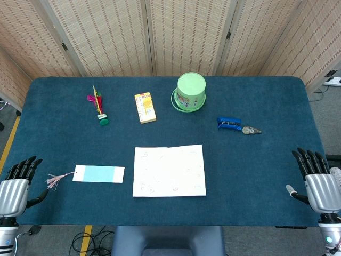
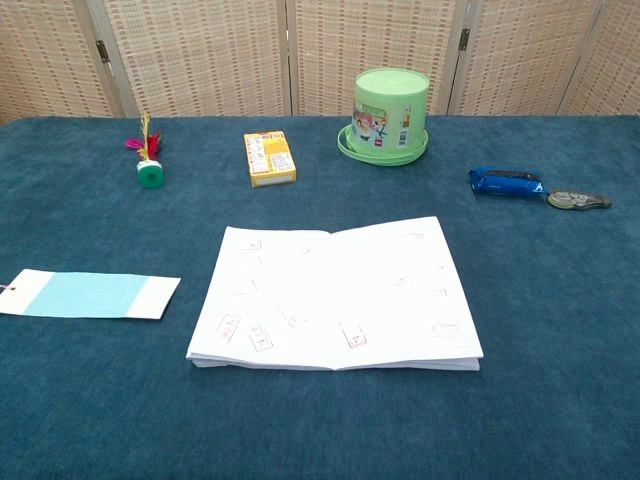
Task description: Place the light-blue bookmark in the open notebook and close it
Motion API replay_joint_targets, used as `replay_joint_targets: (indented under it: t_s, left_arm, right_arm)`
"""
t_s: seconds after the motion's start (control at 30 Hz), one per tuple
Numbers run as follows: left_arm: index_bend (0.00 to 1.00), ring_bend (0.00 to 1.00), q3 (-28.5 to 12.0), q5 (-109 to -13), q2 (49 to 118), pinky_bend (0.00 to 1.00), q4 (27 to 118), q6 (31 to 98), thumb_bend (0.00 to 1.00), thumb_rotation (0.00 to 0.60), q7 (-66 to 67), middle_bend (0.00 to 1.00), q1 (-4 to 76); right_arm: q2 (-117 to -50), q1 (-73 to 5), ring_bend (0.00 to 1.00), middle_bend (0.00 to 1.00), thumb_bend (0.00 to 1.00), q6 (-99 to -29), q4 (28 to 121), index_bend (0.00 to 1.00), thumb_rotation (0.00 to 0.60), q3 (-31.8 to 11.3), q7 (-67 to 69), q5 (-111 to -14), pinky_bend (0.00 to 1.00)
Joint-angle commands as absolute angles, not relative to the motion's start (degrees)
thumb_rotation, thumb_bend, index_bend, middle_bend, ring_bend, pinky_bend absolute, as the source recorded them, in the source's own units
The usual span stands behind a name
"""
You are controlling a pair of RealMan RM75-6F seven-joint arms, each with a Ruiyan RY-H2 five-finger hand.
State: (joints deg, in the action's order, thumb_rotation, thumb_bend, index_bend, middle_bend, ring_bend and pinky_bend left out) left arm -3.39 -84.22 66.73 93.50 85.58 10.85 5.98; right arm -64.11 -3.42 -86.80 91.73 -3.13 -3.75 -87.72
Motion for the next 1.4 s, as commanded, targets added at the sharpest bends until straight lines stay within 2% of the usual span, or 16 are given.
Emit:
replay_joint_targets:
  t_s: [0.03,0.5,0.67,1.07,1.4]
  left_arm:
    - [0.15,0.14,-3.38,-84.22,66.74,0.18,93.56,85.57,0.25,0.6,10.9,0.12,5.98]
    - [0.16,0.14,-3.28,-85.77,67.02,0.18,93.29,85.14,0.25,0.6,10.25,0.12,6.84]
    - [0.21,0.14,-3.87,-87.22,66.2,0.18,93.88,83.88,0.25,0.6,11.11,0.12,8.66]
    - [0.22,0.14,-5.3,-88.53,63.96,0.18,97.46,72.3,0.25,0.6,12.35,0.12,17.71]
    - [0.21,0.14,-5.7,-82.43,66.84,0.18,97.86,62.33,0.25,0.6,16.93,0.11,23.42]
  right_arm:
    - [-64.18,-3.31,0.0,0.06,0.12,-87.05,91.65,0.0,0.6,-3.17,-3.64,-87.77,0.04]
    - [-64.14,-2.25,0.0,0.06,0.12,-89.25,90.91,0.0,0.6,-3.13,-2.31,-88.67,0.04]
    - [-63.91,-2.26,0.0,0.06,0.12,-89.45,90.63,0.0,0.6,-3.29,-1.93,-88.84,0.04]
    - [-63.18,-2.89,0.0,0.06,0.12,-88.48,90.66,0.0,0.6,-3.41,-1.42,-89.09,0.04]
    - [-62.88,-3.12,0.0,0.06,0.12,-87.91,90.9,0.0,0.6,-3.42,-1.49,-88.88,0.04]
